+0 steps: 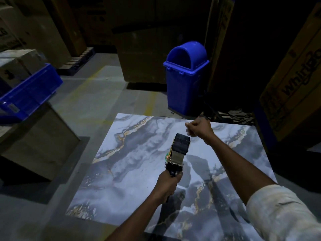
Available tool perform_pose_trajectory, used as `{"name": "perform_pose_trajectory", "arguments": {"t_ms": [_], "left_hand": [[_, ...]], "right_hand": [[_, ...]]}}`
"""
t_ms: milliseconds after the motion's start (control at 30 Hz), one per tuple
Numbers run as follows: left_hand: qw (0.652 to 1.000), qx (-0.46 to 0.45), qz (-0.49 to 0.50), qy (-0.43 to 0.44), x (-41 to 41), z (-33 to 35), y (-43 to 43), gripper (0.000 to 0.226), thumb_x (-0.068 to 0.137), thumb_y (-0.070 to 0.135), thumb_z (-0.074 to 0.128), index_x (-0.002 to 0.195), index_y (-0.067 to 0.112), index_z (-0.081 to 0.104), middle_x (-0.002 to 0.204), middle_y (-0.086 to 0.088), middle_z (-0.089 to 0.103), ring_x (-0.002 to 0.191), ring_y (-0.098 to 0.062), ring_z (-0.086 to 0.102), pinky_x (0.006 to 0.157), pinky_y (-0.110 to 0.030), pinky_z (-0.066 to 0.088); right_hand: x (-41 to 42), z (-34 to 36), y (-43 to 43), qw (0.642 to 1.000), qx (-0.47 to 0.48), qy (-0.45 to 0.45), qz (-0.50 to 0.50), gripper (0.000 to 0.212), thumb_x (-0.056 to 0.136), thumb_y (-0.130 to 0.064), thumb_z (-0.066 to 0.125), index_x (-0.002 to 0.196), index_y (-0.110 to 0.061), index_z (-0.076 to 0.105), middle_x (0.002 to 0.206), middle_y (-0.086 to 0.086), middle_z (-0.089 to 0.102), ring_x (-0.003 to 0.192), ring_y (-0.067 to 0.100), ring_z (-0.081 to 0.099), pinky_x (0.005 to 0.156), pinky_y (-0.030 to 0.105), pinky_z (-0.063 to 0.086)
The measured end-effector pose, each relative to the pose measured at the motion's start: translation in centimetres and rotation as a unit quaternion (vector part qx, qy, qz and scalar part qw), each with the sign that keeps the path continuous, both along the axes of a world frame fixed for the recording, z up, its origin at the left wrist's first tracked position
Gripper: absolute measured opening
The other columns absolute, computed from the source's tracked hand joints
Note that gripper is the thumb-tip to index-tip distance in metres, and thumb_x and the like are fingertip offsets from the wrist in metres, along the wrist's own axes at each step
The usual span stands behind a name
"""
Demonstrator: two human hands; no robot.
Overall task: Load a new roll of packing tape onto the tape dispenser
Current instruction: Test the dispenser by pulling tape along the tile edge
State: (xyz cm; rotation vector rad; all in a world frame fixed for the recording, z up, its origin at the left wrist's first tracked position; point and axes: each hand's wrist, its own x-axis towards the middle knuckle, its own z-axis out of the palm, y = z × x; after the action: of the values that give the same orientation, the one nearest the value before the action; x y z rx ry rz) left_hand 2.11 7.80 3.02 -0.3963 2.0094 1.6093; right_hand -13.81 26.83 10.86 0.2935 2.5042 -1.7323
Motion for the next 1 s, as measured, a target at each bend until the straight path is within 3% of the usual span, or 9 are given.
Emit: {"name": "perform_pose_trajectory", "arguments": {"t_ms": [133,267,433,500,600,700,800,867,1000], "left_hand": [[1.000,0.010,0.002,0.010,0.5,0.4,-0.1,0.029,0.093,0.045,0.067,0.088,0.019,0.057,0.057,0.004,0.046,0.045,-0.014,0.040,0.045,-0.023,0.036],[1.000,0.015,0.000,0.013,0.7,0.6,-0.2,0.028,0.093,0.045,0.067,0.094,0.018,0.061,0.060,0.003,0.050,0.047,-0.013,0.043,0.049,-0.025,0.038],[1.000,0.018,0.001,0.011,0.6,1.1,-0.1,0.025,0.094,0.043,0.067,0.091,0.019,0.060,0.060,0.004,0.050,0.044,-0.011,0.043,0.047,-0.023,0.036],[1.000,0.027,0.003,0.010,0.6,1.1,0.0,0.025,0.093,0.042,0.067,0.091,0.018,0.060,0.058,0.004,0.050,0.043,-0.010,0.043,0.047,-0.023,0.035],[0.999,0.032,-0.002,0.017,0.4,1.3,0.0,0.028,0.094,0.042,0.067,0.093,0.015,0.060,0.057,0.002,0.048,0.043,-0.012,0.043,0.046,-0.023,0.036],[1.000,0.021,-0.003,0.022,-0.1,1.4,-0.2,0.033,0.089,0.048,0.068,0.090,0.016,0.060,0.056,0.001,0.049,0.045,-0.015,0.044,0.047,-0.025,0.037],[1.000,0.018,-0.001,0.021,-1.0,1.6,-0.2,0.032,0.088,0.047,0.069,0.089,0.017,0.060,0.060,0.000,0.051,0.047,-0.017,0.045,0.047,-0.026,0.039],[1.000,0.023,0.005,0.009,-1.8,2.0,0.0,0.030,0.090,0.044,0.068,0.095,0.015,0.062,0.063,-0.001,0.051,0.048,-0.017,0.044,0.047,-0.025,0.039],[0.999,0.041,0.025,-0.011,-3.6,2.6,0.6,0.021,0.095,0.033,0.065,0.097,0.012,0.061,0.062,-0.002,0.046,0.046,-0.016,0.039,0.046,-0.025,0.036]], "right_hand": [[0.1,-0.2,-0.2,0.997,-0.010,-0.072,0.017,0.028,0.089,-0.022,0.080,0.072,0.000,0.076,0.064,0.010,0.071,0.061,0.020,0.068,0.067,0.032,0.062],[0.3,-0.1,-0.5,0.986,-0.069,-0.153,0.004,0.024,0.083,-0.017,0.085,0.094,0.003,0.076,0.066,0.006,0.068,0.055,0.012,0.064,0.056,0.023,0.058],[0.2,0.0,0.3,0.916,-0.236,-0.324,-0.022,0.014,0.087,-0.016,0.080,0.095,-0.008,0.071,0.071,0.002,0.072,0.047,0.006,0.054,0.042,0.016,0.047],[0.4,-0.1,0.8,0.885,-0.296,-0.355,-0.051,0.010,0.091,-0.011,0.074,0.086,-0.006,0.067,0.061,0.005,0.068,0.040,0.008,0.053,0.037,0.017,0.046],[0.4,-1.0,1.4,0.873,-0.312,-0.351,-0.127,0.020,0.099,-0.004,0.058,0.080,0.000,0.058,0.048,0.010,0.063,0.034,0.015,0.059,0.035,0.018,0.048],[0.3,-1.7,1.1,0.906,-0.278,-0.262,-0.181,0.012,0.101,-0.007,0.054,0.096,0.001,0.061,0.065,0.012,0.072,0.047,0.015,0.064,0.038,0.018,0.048],[1.0,-1.5,-0.2,0.951,-0.214,-0.061,-0.213,0.013,0.096,-0.017,0.065,0.094,-0.006,0.069,0.090,0.014,0.075,0.062,0.014,0.063,0.056,0.025,0.049],[3.3,-1.1,-1.6,0.973,-0.105,0.083,-0.188,0.019,0.097,-0.028,0.065,0.091,-0.012,0.072,0.089,0.007,0.077,0.070,0.014,0.067,0.067,0.030,0.052],[9.0,-2.5,-3.5,0.947,0.077,0.306,-0.063,0.026,0.100,-0.040,0.058,0.100,-0.015,0.063,0.091,-0.001,0.065,0.081,0.016,0.062,0.067,0.024,0.047]]}}
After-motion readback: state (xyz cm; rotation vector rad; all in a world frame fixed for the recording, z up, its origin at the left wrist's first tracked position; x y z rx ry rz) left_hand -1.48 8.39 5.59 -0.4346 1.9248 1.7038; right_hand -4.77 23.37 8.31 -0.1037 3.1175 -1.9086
